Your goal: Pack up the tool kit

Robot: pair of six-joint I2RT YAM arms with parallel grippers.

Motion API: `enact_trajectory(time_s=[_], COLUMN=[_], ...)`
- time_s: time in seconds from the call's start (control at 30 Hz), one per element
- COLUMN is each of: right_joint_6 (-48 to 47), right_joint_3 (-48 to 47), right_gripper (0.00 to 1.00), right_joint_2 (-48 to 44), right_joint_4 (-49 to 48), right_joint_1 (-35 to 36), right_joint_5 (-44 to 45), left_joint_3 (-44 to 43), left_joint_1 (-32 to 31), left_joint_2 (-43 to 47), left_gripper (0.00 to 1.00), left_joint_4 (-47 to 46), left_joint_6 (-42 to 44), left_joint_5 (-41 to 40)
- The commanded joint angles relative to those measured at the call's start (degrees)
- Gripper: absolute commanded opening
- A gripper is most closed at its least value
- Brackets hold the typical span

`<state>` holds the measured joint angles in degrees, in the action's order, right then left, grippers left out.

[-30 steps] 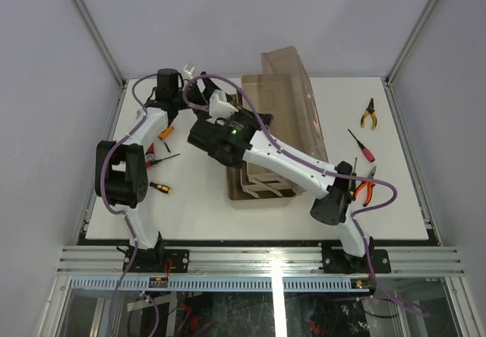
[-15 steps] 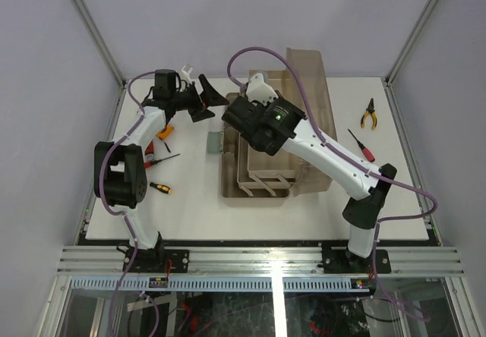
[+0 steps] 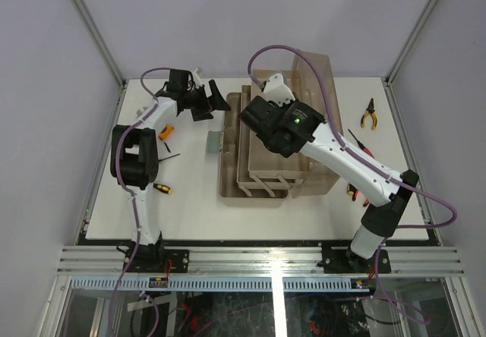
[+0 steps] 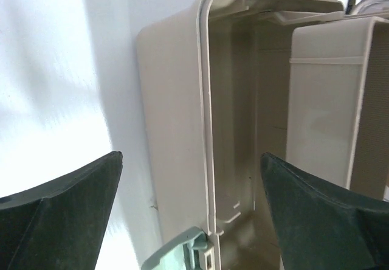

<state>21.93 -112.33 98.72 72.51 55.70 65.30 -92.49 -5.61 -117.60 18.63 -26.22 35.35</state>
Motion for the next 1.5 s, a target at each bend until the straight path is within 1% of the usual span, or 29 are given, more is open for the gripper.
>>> enact_trajectory(time_s=[0.0, 0.1, 0.17, 0.3, 0.43, 0.5, 0.7, 0.93, 1.13, 1.3, 1.47], right_joint_6=[5.4, 6.1, 6.4, 7.1, 8.0, 8.4, 8.5, 7.9, 5.6, 3.0, -1.2], right_joint_3=[3.4, 5.5, 6.7, 9.8, 14.4, 17.0, 25.4, 34.9, 41.3, 46.7, 50.5], right_gripper=[0.0, 0.0, 0.0, 0.0, 0.0, 0.0, 0.0, 0.0, 0.0, 0.0, 0.0], right_joint_2=[-4.9, -6.8, -7.7, -10.0, -13.0, -14.6, -19.2, -23.4, -25.2, -26.8, -26.9], right_joint_4=[-3.9, -5.0, -5.3, -6.9, -9.6, -11.1, -16.1, -22.7, -29.9, -37.7, -45.6], right_joint_1=[-1.0, -1.7, -2.0, -3.1, -4.7, -5.7, -8.8, -12.8, -15.5, -18.0, -22.2], right_joint_5=[-4.2, -5.2, -5.6, -6.7, -8.7, -10.0, -13.2, -17.3, -20.4, -23.6, -26.3], left_joint_3=[-3.9, -4.5, -4.4, -3.7, -2.6, -1.8, -0.1, 2.0, 5.1, 6.5, 6.8], left_joint_1=[-2.0, -3.0, -3.7, -4.2, -4.2, -4.1, -2.9, 0.3, 2.2, 2.4, 2.3], left_joint_2=[-2.1, -3.2, -3.4, -3.6, -3.5, -3.1, -1.5, 0.2, 1.7, 2.3, 2.6], left_gripper=[0.93, 0.89, 0.84, 0.65, 0.43, 0.36, 0.35, 0.35, 0.33, 0.32, 0.34], left_joint_4=[2.9, 3.3, 3.3, 3.3, 3.5, 3.5, 3.5, 3.8, 3.8, 3.2, 2.4], left_joint_6=[4.7, 5.3, 5.7, 6.2, 7.0, 7.3, 8.1, 8.7, 9.1, 8.4, 7.1], left_joint_5=[-3.9, -4.8, -5.5, -6.1, -6.9, -7.4, -9.3, -9.5, -9.2, -8.8, -7.3])
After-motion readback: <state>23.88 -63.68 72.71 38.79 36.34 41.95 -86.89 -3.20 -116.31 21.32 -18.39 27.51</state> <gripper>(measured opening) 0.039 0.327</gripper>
